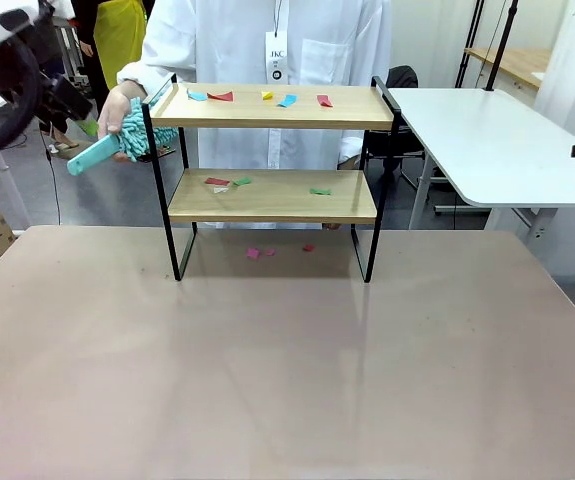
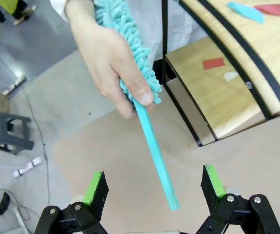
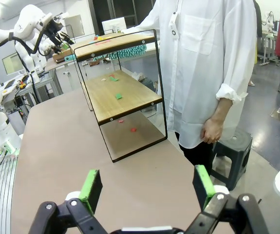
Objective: Clean the shelf.
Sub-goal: Pick up the Duster handed by the human.
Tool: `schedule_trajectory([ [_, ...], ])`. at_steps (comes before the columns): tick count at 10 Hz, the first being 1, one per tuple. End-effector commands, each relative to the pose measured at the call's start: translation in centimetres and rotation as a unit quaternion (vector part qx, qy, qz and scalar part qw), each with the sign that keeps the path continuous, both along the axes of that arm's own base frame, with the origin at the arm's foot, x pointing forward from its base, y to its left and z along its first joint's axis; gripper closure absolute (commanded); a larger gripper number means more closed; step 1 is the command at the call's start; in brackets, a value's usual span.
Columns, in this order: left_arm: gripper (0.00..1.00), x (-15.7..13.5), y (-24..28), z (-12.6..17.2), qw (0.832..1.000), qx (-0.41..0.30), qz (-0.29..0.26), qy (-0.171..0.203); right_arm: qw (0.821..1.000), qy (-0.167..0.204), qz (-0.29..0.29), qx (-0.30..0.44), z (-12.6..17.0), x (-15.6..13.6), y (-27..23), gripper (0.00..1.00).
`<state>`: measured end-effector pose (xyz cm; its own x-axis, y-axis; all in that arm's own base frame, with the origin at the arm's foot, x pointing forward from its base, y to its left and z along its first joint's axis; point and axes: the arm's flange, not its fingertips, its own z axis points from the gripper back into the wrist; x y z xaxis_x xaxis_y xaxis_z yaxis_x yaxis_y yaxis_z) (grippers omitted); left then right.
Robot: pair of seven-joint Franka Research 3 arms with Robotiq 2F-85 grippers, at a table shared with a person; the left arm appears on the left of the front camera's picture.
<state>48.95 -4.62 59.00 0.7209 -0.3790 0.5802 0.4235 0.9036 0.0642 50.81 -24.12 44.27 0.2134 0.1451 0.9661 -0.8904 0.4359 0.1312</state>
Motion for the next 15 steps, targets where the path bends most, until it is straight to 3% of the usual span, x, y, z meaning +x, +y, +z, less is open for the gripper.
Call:
schedule_trajectory([
  [1, 0.0, 0.2, -0.8, -2.0, 0.999, 0.023, 0.038, -0.002, 1.0, -0.001, 0.002, -0.002, 0.2, 0.0, 0.1, 0.0],
  [4, 0.0, 0.2, -1.0, -4.3, 0.998, 0.026, 0.059, 0.002, 1.0, -0.001, 0.002, -0.002, 0.2, 0.0, 0.1, 0.0],
  [9, 0.0, 1.0, -0.8, -5.5, 0.998, 0.02, 0.062, 0.012, 1.0, -0.001, 0.002, -0.002, 0.2, 0.0, 0.1, 0.0],
  [10, 0.6, 0.9, -0.7, -5.4, 0.997, 0.024, 0.069, 0.012, 1.0, -0.001, 0.002, -0.002, 0.2, 0.0, 0.1, 0.0],
  [11, 0.6, 0.8, -0.8, -5.3, 0.997, 0.024, 0.071, 0.015, 1.0, -0.001, 0.002, -0.002, 0.2, 0.0, 0.1, 0.0],
  [12, 1.0, 0.8, -0.8, -5.3, 0.997, 0.024, 0.072, 0.016, 1.0, -0.001, 0.002, -0.002, 0.2, 0.0, 0.1, 0.0],
  [13, 0.63, 0.7, -0.8, -5.2, 0.997, 0.023, 0.074, 0.017, 1.0, -0.001, 0.002, -0.002, 0.2, 0.0, 0.1, 0.0],
  [14, 0.76, 0.7, -0.8, -5.1, 0.996, 0.025, 0.079, 0.019, 1.0, -0.001, 0.002, -0.002, 0.2, 0.0, 0.1, 0.0],
  [15, 1.0, 0.7, -0.8, -5.1, 0.995, 0.032, 0.088, 0.018, 1.0, -0.001, 0.002, -0.002, 0.2, 0.0, 0.1, 0.0],
])
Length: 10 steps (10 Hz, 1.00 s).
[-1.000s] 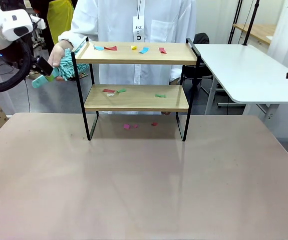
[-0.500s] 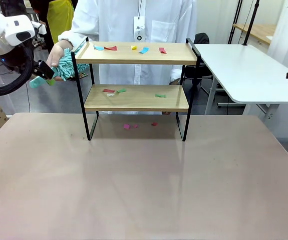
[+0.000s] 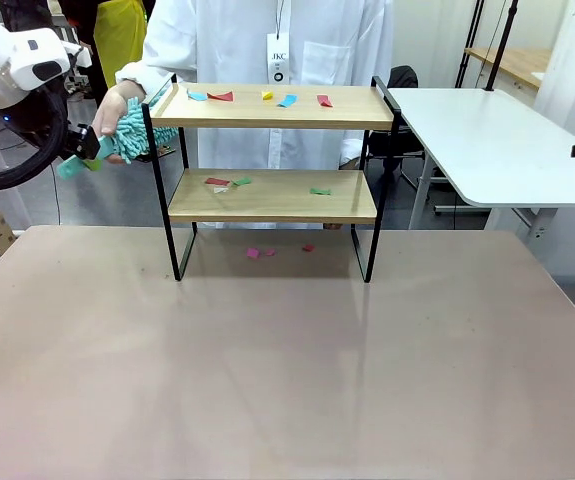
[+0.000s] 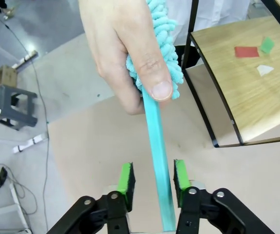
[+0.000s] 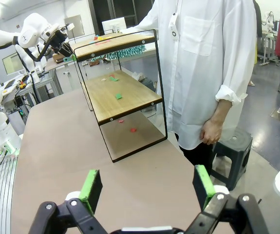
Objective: Clean the shelf.
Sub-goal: Pick up the Duster handed by the human.
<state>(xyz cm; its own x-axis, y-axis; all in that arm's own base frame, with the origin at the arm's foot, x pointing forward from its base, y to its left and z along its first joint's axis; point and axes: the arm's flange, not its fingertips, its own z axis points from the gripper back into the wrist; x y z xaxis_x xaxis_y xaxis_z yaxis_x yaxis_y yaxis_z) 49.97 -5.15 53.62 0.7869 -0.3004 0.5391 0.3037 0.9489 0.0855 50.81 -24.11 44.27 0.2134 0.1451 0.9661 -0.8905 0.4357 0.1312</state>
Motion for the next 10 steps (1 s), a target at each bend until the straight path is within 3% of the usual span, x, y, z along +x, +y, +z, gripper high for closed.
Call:
schedule_trajectory([
  [1, 1.0, -0.44, -0.29, 0.36, 1.0, 0.015, 0.026, 0.004, 1.0, -0.001, 0.002, -0.002, 0.24, 0.01, 0.13, 0.0],
  [6, 1.0, -0.01, 0.07, 0.41, 0.998, 0.017, 0.057, 0.004, 1.0, -0.001, 0.002, -0.002, 0.24, 0.01, 0.13, 0.0],
  [8, 1.0, 0.2, 0.48, 0.58, 0.998, 0.013, 0.067, -0.015, 1.0, -0.001, 0.002, -0.002, 0.24, 0.01, 0.13, 0.0],
  [10, 1.0, -0.06, 0.47, 0.22, 0.999, 0.007, 0.039, 0.003, 1.0, -0.001, 0.002, -0.002, 0.24, 0.01, 0.13, 0.0],
])
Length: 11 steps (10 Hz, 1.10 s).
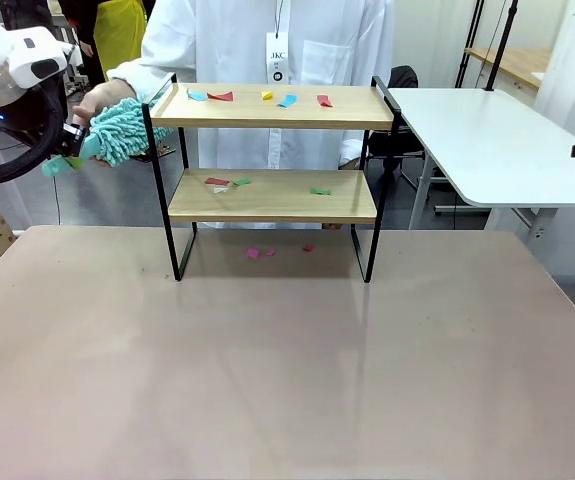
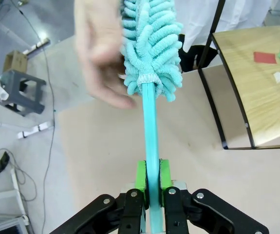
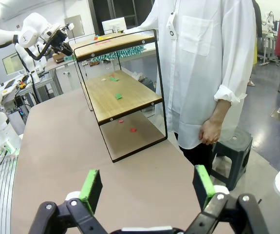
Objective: Clean the shelf.
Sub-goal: Pick up the Duster handed by the human, then clean the specific section of the Shelf indicated by the human with the Duster.
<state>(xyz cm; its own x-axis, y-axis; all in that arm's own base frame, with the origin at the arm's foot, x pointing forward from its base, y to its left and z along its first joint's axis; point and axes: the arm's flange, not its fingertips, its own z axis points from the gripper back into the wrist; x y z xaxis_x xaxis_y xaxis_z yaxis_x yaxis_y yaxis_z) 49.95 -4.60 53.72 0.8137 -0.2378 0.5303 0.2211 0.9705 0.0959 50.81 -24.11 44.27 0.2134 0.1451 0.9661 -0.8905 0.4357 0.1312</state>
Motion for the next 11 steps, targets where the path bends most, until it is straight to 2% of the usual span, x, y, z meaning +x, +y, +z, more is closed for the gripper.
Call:
schedule_trajectory([
  [1, 1.0, 0.0, -0.1, 0.1, 1.0, 0.001, -0.004, -0.001, 1.0, -0.001, 0.002, -0.002, 0.2, 0.0, 0.1, 0.0],
  [6, 1.0, 0.0, -0.1, 0.1, 1.0, 0.001, -0.004, -0.001, 1.0, -0.001, 0.002, -0.002, 0.2, 0.0, 0.1, 0.0],
  [7, 0.87, 0.0, -0.2, -0.2, 1.0, 0.0, -0.002, 0.003, 1.0, -0.001, 0.002, -0.002, 0.2, 0.0, 0.1, 0.0],
  [10, 0.87, -3.7, 3.0, 5.2, 0.99, 0.088, -0.063, 0.092, 1.0, -0.001, 0.002, -0.002, 0.2, 0.0, 0.1, 0.0],
  [11, 0.87, -5.3, 3.2, 7.1, 0.98, 0.126, -0.092, 0.124, 1.0, -0.001, 0.002, -0.002, 0.2, 0.0, 0.1, 0.0],
])
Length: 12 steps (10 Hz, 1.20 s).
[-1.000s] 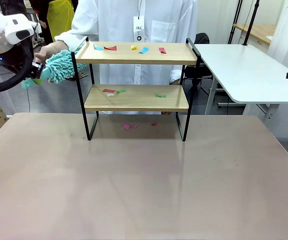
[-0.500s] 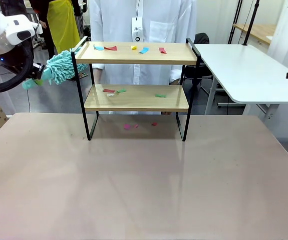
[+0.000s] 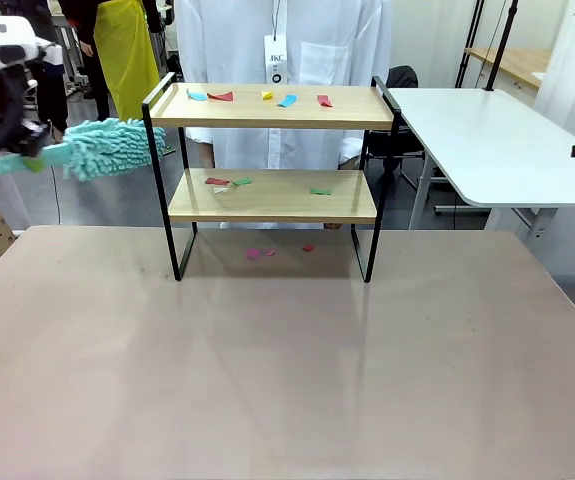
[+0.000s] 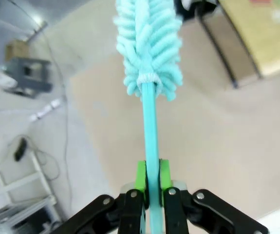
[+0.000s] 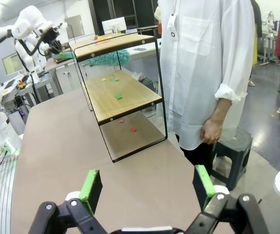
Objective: Clean the shelf.
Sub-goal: Clean the specific section of the Shelf indicated by the human with the Duster.
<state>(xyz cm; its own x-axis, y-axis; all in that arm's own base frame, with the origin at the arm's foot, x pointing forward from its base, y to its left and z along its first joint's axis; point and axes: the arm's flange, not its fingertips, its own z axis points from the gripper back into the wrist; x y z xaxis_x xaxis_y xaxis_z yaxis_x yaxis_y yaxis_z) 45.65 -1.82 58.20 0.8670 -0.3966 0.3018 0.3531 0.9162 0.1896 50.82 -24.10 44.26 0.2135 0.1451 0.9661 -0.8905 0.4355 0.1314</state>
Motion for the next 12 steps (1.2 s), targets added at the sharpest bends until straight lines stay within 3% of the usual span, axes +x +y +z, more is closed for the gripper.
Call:
schedule_trajectory([
  [1, 0.87, -2.5, 0.6, 4.3, 0.994, 0.077, -0.066, 0.046, 1.0, -0.002, 0.002, -0.002, 0.2, 0.0, 0.1, 0.0],
  [2, 0.87, -4.2, 0.9, 6.1, 0.987, 0.117, -0.091, 0.068, 1.0, -0.002, 0.002, -0.002, 0.2, 0.0, 0.1, 0.0],
  [4, 0.87, -7.9, 0.6, 8.8, 0.957, 0.183, -0.178, 0.139, 1.0, -0.002, 0.002, -0.002, 0.2, 0.0, 0.1, 0.0],
  [7, 0.87, -10.8, -0.1, 9.4, 0.893, 0.168, -0.335, 0.249, 1.0, -0.002, 0.002, -0.002, 0.2, 0.0, 0.1, 0.0],
  [10, 0.87, -12.8, -0.8, 7.6, 0.833, 0.164, -0.444, 0.285, 1.0, -0.002, 0.002, -0.002, 0.2, 0.0, 0.1, 0.0],
  [11, 0.87, -13.1, -1.1, 7.1, 0.822, 0.156, -0.468, 0.284, 1.0, -0.002, 0.002, -0.002, 0.2, 0.0, 0.1, 0.0],
  [12, 0.87, -13.1, -1.3, 6.5, 0.824, 0.163, -0.467, 0.278, 1.0, -0.002, 0.002, -0.002, 0.2, 0.0, 0.1, 0.0],
])
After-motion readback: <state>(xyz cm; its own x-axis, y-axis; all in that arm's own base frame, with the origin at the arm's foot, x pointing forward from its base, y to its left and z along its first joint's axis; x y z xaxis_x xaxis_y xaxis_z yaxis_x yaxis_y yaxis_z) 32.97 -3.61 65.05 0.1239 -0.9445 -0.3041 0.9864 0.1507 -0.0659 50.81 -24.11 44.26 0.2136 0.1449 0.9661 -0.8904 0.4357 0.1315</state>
